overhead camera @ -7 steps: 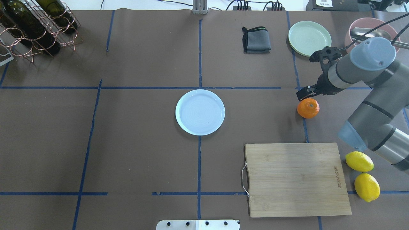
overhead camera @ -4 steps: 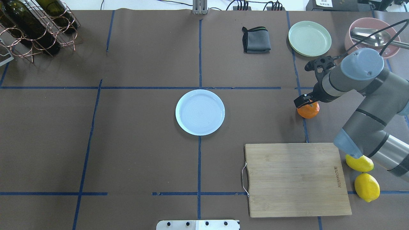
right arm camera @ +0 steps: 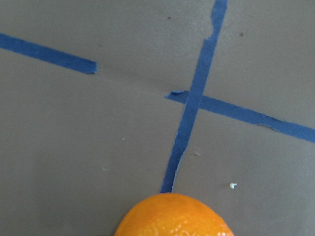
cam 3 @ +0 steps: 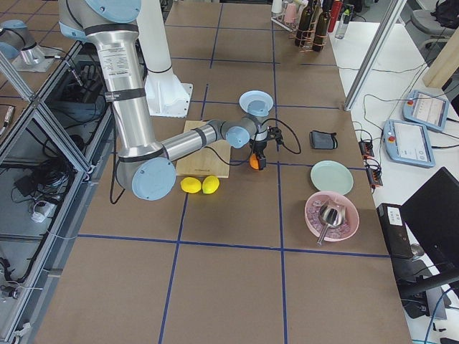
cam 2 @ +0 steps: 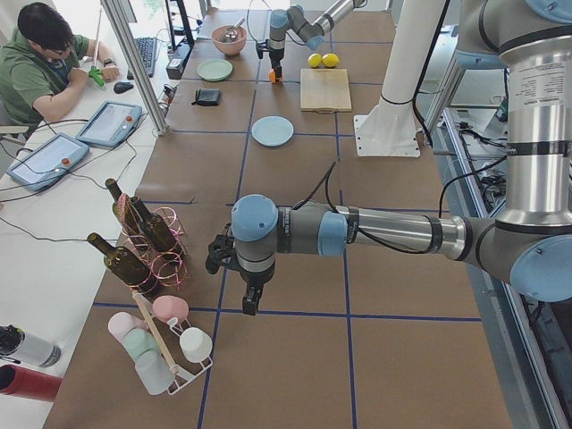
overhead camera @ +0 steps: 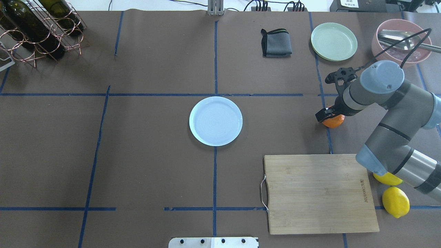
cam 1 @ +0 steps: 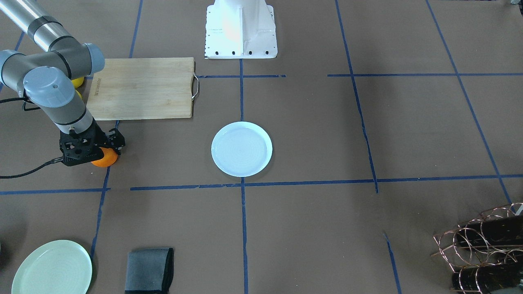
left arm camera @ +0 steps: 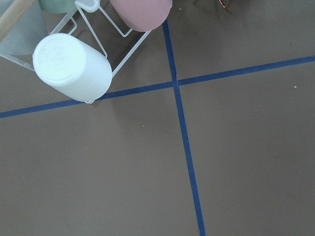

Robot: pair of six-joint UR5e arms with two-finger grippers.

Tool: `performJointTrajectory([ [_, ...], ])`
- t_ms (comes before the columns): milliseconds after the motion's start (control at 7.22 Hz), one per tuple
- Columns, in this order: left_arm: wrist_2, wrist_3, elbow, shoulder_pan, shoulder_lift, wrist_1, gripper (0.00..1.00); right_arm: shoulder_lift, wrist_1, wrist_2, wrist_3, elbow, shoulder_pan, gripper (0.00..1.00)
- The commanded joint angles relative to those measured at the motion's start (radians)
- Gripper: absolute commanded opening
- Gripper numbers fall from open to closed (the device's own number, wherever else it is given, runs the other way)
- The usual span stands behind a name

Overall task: Pick orange to plate
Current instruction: 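Close the right gripper on the orange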

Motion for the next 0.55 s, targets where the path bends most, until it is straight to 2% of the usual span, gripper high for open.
performJointTrajectory([
  [0,0.0,0.0,0.0,0.0,0.0,-0.002,1.0,0.011,-0.002,0.002,0.003,0.005,-0.002,0.26],
  [138,0.0,0.0,0.0,0.0,0.0,-0.002,1.0,0.022,-0.003,0.002,0.013,0.013,-0.003,0.16],
  [415,0.0,0.0,0.0,0.0,0.0,-0.002,1.0,0.155,-0.024,-0.005,0.18,-0.007,-0.067,0.17],
])
